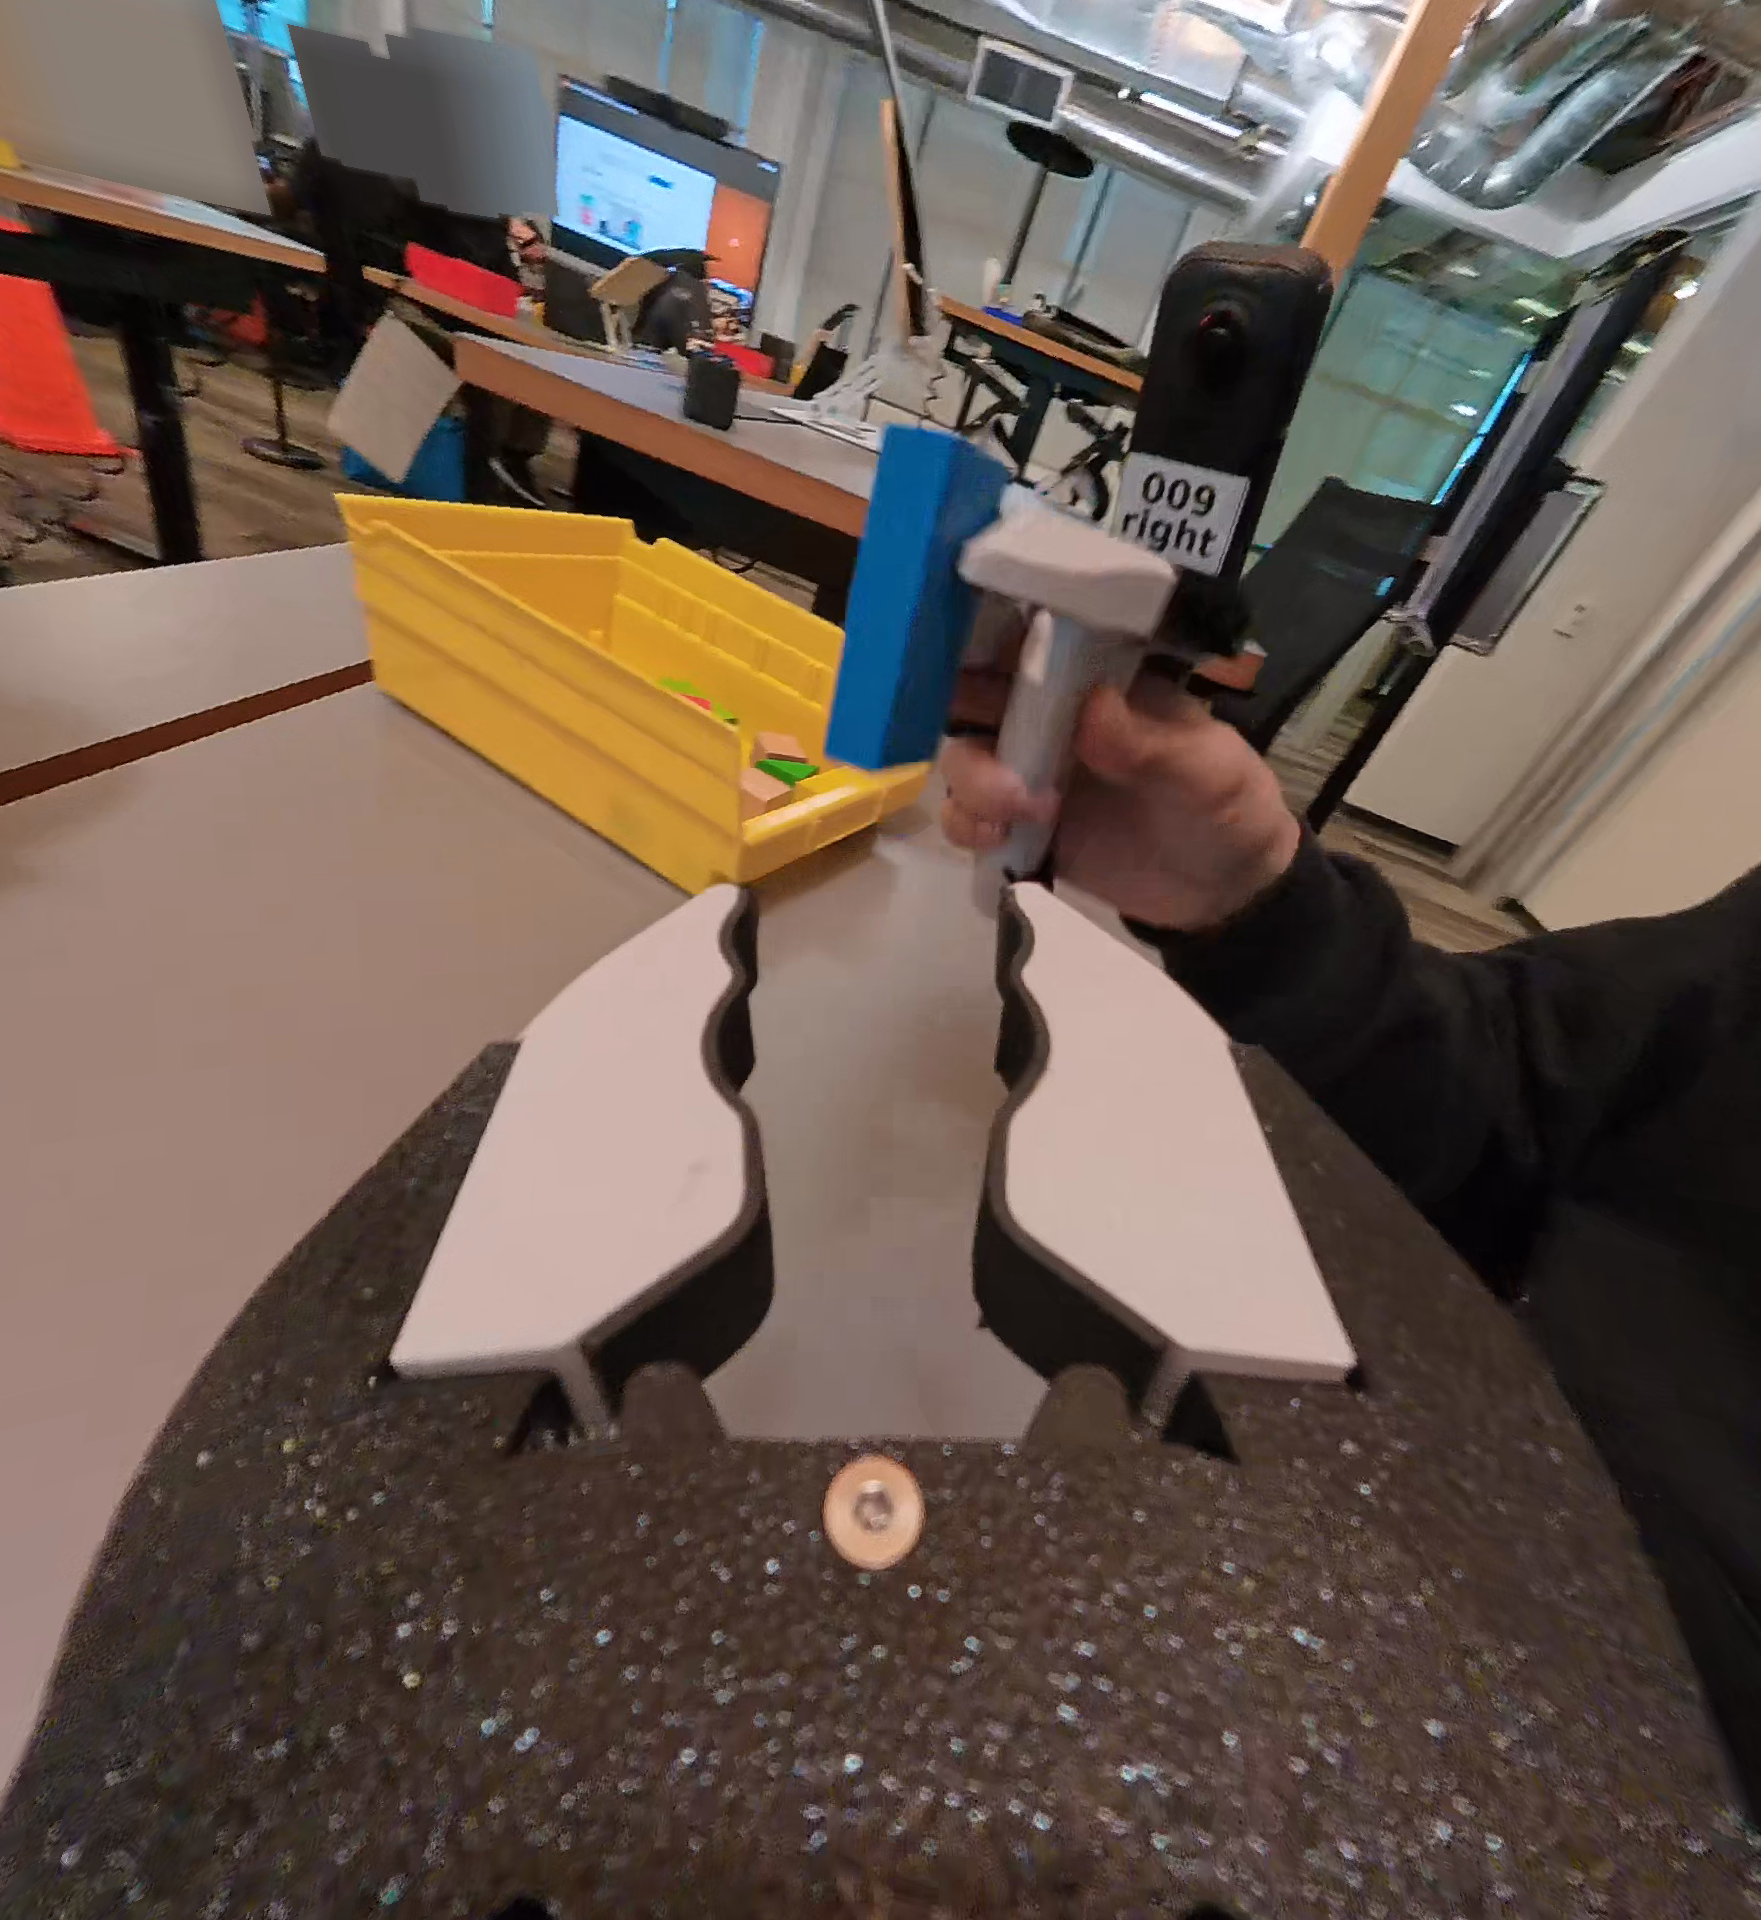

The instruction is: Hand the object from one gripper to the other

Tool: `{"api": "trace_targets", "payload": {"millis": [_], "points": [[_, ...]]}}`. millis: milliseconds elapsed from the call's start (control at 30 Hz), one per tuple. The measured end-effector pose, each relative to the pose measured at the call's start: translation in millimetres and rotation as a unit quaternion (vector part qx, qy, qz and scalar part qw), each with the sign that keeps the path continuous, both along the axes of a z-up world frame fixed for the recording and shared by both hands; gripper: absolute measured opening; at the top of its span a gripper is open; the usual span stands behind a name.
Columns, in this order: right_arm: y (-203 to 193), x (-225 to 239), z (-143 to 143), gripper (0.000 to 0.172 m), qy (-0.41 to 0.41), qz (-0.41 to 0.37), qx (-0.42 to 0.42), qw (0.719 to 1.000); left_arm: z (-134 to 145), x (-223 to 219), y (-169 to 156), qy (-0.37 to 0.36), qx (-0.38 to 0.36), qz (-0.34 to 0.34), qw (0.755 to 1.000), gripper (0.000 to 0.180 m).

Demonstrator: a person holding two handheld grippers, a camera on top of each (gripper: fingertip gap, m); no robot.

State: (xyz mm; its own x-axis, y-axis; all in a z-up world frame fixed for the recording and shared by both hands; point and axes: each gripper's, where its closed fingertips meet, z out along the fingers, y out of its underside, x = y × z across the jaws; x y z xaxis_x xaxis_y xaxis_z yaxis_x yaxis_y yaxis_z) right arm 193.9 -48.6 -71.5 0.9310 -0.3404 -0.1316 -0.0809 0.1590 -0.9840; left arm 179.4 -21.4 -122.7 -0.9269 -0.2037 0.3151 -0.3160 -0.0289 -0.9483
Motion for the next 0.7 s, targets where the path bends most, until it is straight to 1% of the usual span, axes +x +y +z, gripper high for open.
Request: {"api": "trace_targets", "payload": {"millis": [67, 100, 167, 233, 333, 400, 467, 567, 700], "points": [[-36.8, 24.2, 1.4, 0.017, 0.002, -0.073, -0.008, 0.997, -2.4, 0.9, 6.3, -0.004, 0.010, 0.013, 1.000, 0.041], [-61.0, 38.7, -0.6, 0.017, 0.007, -0.122, -0.014, 0.992, -4.3, 1.2, 9.3, -0.004, 0.017, 0.018, 1.000, 0.041], [-114.8, 65.8, -10.7, 0.017, 0.016, -0.224, -0.039, 0.974, -8.3, 0.8, 14.3, -0.004, 0.029, 0.023, 0.999, 0.039], [-168.7, 87.6, -29.2, 0.016, 0.038, -0.317, -0.065, 0.945, -9.7, 0.0, 18.3, 0.000, 0.028, 0.025, 0.999, 0.037], [-224.0, 106.3, -71.3, 0.016, 0.105, -0.392, -0.108, 0.908, -9.9, -0.9, 21.7, 0.010, 0.014, 0.022, 1.000, 0.032], [-242.0, 112.1, -97.4, 0.016, 0.142, -0.413, -0.142, 0.888, -9.4, 0.0, 23.0, 0.014, 0.006, 0.023, 1.000, 0.029], [-246.8, 115.1, -115.1, 0.017, 0.169, -0.416, -0.164, 0.879, -10.3, 0.5, 22.8, 0.017, 0.005, 0.022, 1.000, 0.029], [-251.1, 117.3, -131.9, 0.016, 0.182, -0.427, -0.207, 0.861, -12.5, 0.0, 21.5, 0.015, 0.016, 0.020, 1.000, 0.029], [-250.4, 118.8, -138.5, 0.017, 0.185, -0.429, -0.221, 0.856, -14.7, -0.9, 20.0, 0.015, 0.026, 0.018, 0.999, 0.029]]}}
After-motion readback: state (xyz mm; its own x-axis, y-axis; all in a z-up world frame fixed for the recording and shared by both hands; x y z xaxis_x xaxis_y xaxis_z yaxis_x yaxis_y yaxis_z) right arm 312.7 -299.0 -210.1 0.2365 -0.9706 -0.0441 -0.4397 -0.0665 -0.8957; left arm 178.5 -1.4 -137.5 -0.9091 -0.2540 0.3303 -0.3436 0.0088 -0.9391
